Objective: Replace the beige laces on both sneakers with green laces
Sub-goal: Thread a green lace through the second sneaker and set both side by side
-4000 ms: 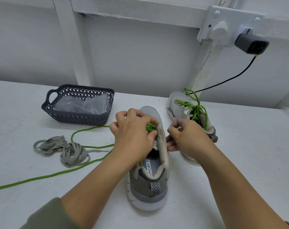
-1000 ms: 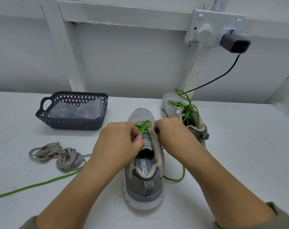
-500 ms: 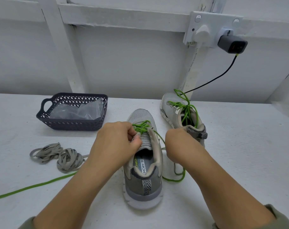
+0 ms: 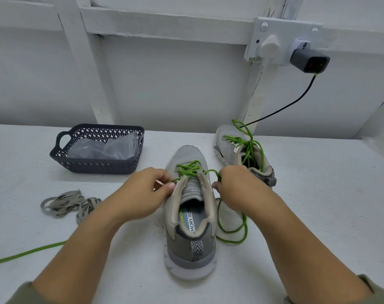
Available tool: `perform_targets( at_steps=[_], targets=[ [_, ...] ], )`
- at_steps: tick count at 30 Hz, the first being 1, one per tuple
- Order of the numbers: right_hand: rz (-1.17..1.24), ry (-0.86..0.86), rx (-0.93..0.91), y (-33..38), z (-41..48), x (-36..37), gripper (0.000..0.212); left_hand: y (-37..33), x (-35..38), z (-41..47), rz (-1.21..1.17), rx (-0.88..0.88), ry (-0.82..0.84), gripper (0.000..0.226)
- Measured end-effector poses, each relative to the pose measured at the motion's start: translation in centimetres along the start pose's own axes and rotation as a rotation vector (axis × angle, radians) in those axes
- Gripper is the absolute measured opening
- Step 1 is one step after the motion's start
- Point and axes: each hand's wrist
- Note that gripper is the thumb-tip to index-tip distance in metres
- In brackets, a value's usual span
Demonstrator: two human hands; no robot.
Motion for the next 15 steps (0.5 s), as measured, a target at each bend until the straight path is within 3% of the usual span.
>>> perform_targets(
  at_steps=[3, 7, 9, 11, 13, 15],
  targets=[
    [-0.01, 0.042, -0.077, -0.3, -1.5, -1.7, 0.025, 0.4, 0.5, 0.3, -0.112, -0.033, -0.085, 0.021],
    [0.091, -0.017, -0.074, -0.7, -1.9, -2.6, 0.032, 0.1, 1.1, 0.9, -0.683, -0.363, -0.254, 0.024],
    [0.111, -0.046, -0.092, -0.9, -2.0, -2.7, 0.034, 0.1, 1.6, 1.0, -0.601, -0.352, -0.262, 0.02],
    [0.17, -0.079, -0.139, -0.8, -2.3, -3.0, 0.034, -0.1, 1.7, 0.9, -0.333, -0.259, -0.288, 0.016],
    [0.241, -0.114, -0.193, -0.4, -2.5, -3.4, 0.034, -1.0, 1.2, 1.0, -0.115, -0.077, -0.376, 0.014],
    [0.273, -0.148, -0.229, 0.0, -2.8, -3.8, 0.032, -2.0, 0.6, 1.7, -0.031, 0.13, -0.342, 0.016]
  ],
)
Point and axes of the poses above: each hand's wrist, its own z-axis towards the middle knuckle, its own x-axis out of the palm, y = z × x, and after that the axes turned 3 degrees about x, right-handed
